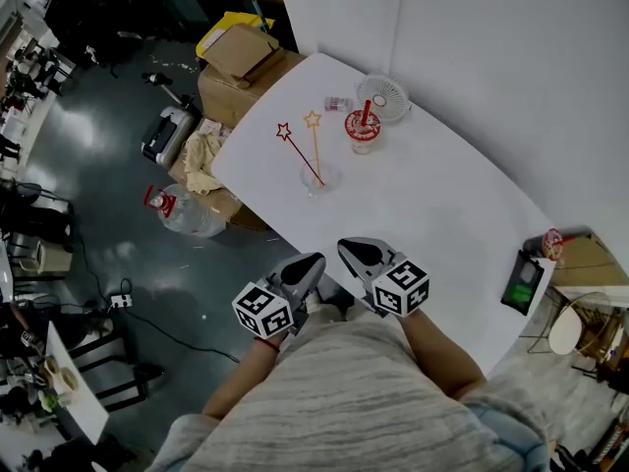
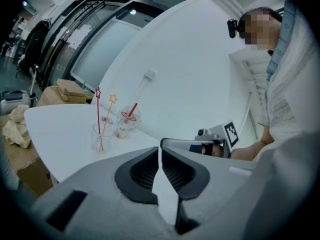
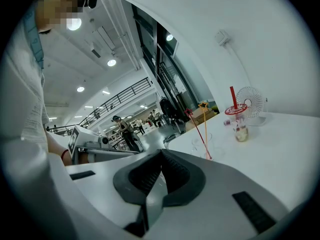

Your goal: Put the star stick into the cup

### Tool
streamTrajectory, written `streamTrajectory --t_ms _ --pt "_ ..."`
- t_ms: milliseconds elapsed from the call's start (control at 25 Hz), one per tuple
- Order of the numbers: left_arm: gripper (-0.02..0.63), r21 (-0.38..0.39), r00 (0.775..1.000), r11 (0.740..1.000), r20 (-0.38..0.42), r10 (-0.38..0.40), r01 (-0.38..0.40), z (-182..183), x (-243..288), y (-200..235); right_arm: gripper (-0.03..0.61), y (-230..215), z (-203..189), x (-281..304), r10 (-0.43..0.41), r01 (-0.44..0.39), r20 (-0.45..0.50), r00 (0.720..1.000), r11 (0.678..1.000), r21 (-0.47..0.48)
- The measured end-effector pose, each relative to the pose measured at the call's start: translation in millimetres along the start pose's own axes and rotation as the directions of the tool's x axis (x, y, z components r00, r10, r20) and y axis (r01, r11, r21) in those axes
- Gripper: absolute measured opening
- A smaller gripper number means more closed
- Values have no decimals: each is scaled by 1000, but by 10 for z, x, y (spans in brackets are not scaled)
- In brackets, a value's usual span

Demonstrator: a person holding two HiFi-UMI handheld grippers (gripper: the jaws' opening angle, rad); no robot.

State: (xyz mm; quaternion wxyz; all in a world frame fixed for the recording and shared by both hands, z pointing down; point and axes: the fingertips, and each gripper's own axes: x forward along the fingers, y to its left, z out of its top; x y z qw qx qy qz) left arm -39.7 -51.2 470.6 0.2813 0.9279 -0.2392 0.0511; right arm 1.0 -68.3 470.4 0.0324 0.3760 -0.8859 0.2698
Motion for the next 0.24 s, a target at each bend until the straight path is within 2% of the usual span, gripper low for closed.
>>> streamTrajectory --t_ms 240 --pt "26 -2 1000 1000 -2 0 0 -16 20 -6 9 -29 -10 -9 1 -1 -6 1000 1000 -1"
